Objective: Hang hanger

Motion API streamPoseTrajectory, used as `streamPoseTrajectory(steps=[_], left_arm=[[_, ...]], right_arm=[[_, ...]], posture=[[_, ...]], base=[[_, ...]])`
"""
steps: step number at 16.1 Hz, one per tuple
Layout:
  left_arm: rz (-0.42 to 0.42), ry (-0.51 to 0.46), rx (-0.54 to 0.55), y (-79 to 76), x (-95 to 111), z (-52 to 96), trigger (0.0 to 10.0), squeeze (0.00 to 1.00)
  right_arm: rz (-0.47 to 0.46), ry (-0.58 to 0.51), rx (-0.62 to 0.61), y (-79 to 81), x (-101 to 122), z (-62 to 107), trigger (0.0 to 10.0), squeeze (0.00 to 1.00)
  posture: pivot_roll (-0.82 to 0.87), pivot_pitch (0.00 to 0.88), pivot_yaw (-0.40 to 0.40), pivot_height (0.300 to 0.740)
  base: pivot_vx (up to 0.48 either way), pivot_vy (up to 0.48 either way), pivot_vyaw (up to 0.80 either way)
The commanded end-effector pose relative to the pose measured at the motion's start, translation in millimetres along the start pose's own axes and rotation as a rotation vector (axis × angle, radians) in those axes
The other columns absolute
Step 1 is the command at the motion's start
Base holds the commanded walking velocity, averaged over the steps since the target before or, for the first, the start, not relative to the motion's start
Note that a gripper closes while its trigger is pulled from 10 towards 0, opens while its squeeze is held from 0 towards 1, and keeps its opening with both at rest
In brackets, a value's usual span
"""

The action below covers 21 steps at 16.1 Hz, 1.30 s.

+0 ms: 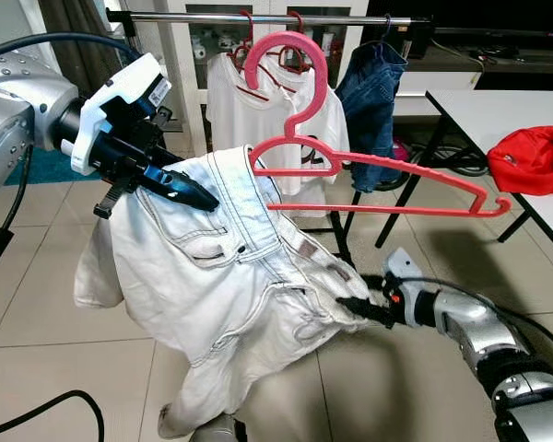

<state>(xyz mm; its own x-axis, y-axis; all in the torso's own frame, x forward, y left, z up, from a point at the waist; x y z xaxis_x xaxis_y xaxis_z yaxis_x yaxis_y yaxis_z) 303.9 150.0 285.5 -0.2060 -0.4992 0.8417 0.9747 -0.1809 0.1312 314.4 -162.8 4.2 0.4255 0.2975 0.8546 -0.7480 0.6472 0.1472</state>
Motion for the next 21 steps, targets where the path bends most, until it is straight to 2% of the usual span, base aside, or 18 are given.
streamPoseTrajectory(steps=[1,5,15,17,19,21], left_arm=[[-0.069,-0.019,0.01,0.1,20.7,7.4,0.0,0.0],[-0.07,-0.018,0.014,0.8,21.0,7.5,0.0,0.0],[-0.055,-0.011,0.04,-0.4,12.3,13.0,0.0,0.0],[-0.056,-0.004,0.058,1.0,8.7,15.7,0.0,0.0],[-0.059,0.02,0.1,4.7,0.4,21.4,0.0,0.0],[-0.056,0.043,0.117,5.8,-6.2,23.9,0.0,0.0]], right_arm=[[-0.043,0.012,0.006,0.3,-7.3,3.1,0.0,0.0],[-0.075,0.018,0.026,2.5,-12.9,4.8,0.0,0.0],[-0.118,-0.021,0.042,4.4,-9.7,4.2,0.0,0.0],[-0.168,-0.074,0.022,0.3,-2.8,4.9,0.0,0.0],[-0.224,-0.154,-0.039,-11.6,7.7,10.8,0.0,0.0],[-0.235,-0.201,-0.063,-17.4,15.1,14.9,0.0,0.0]], posture=[[0.08,0.0,0.021,0.74],[0.08,0.0,0.02,0.74],[0.08,0.0,0.013,0.74],[0.07,0.0,0.012,0.74],[0.07,0.0,0.007,0.74],[0.07,0.0,0.007,0.74]], base=[[0.0,0.0,0.0],[0.0,0.0,0.0],[0.0,0.0,0.0],[0.0,0.0,0.0],[0.0,0.0,0.0],[0.0,0.0,0.0]])
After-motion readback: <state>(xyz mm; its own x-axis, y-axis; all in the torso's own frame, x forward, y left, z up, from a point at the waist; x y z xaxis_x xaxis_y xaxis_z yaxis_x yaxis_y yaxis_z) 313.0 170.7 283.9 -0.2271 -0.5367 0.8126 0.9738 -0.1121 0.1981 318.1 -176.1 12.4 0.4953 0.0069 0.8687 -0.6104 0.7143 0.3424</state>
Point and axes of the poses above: a point about 5 cm out from each wrist's last joint towards the gripper, its own z axis pointing back from the gripper into the wrist, its own x axis along the axis of the wrist's last joint, y = z × x, the point moved 5 cm from there along -z, pointing out of the wrist towards the gripper, and after that the axes turned 3 degrees about -z, right-handed, at the moved point
